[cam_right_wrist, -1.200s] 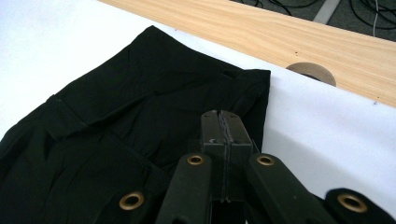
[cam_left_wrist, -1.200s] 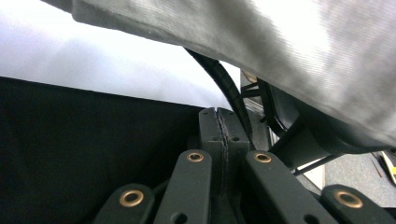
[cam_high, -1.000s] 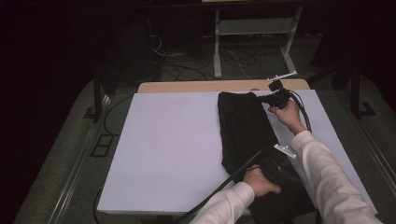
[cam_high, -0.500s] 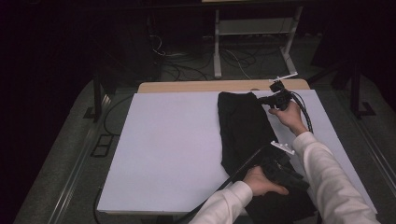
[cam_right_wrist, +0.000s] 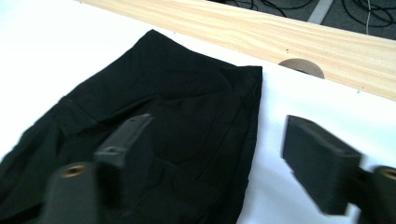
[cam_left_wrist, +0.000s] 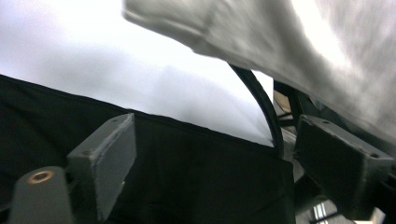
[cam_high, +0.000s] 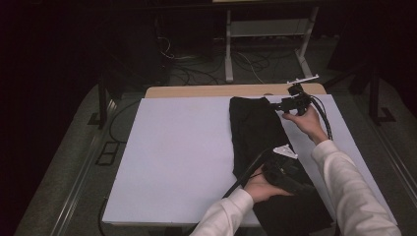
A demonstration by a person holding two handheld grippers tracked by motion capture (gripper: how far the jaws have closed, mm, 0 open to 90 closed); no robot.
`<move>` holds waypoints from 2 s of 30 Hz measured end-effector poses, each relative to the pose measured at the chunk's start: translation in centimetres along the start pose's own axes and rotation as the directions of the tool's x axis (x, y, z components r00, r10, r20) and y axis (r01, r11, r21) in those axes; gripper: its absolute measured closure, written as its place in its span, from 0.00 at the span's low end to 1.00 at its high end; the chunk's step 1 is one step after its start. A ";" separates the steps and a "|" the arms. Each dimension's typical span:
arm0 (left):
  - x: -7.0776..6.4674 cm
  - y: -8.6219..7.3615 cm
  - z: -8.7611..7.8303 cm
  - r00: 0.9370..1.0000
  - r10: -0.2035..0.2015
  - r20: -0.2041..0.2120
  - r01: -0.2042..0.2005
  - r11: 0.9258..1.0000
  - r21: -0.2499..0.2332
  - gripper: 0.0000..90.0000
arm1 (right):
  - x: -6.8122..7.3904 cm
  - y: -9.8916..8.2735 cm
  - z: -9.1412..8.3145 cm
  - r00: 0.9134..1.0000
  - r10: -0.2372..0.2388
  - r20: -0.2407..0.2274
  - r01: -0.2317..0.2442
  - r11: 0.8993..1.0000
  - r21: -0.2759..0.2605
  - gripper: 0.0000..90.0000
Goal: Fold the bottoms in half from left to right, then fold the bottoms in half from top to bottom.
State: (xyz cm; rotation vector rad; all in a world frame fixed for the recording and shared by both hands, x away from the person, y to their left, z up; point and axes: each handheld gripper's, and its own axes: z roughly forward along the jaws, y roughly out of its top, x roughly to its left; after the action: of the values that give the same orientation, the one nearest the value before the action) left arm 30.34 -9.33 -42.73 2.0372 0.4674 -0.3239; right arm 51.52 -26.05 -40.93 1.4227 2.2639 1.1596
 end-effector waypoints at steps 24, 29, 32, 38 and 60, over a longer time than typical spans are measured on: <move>3.0 -0.4 -6.2 0.982 0.049 -0.181 -0.055 0.998 -0.030 0.00 | -0.9 -2.3 -1.7 0.998 0.030 -0.047 -0.030 0.999 -0.010 0.01; 3.5 -0.4 -7.0 0.978 0.047 -0.205 -0.056 0.998 -0.038 0.00 | -0.6 -2.5 -2.0 0.998 0.016 -0.059 -0.017 1.000 -0.016 0.01; 3.9 -0.3 -7.6 0.974 0.040 -0.221 -0.052 0.997 -0.050 0.00 | -0.4 -2.6 -2.2 0.998 0.009 -0.064 -0.010 1.000 -0.017 0.01; 4.6 -0.2 -8.8 0.965 0.040 -0.259 -0.057 0.997 -0.058 0.00 | -0.4 -2.8 -2.5 0.998 0.003 -0.063 -0.004 1.000 -0.022 0.01; 8.3 0.0 -12.3 0.934 0.012 -0.356 -0.063 0.989 -0.131 0.00 | -0.4 -3.6 -2.6 0.998 -0.004 -0.063 0.003 1.000 -0.022 0.01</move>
State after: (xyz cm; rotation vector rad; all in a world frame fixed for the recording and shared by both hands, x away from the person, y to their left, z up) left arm 38.14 2.99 -40.19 1.9671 0.6520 0.1039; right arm 47.90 -28.50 -41.92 1.3923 2.2876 1.2416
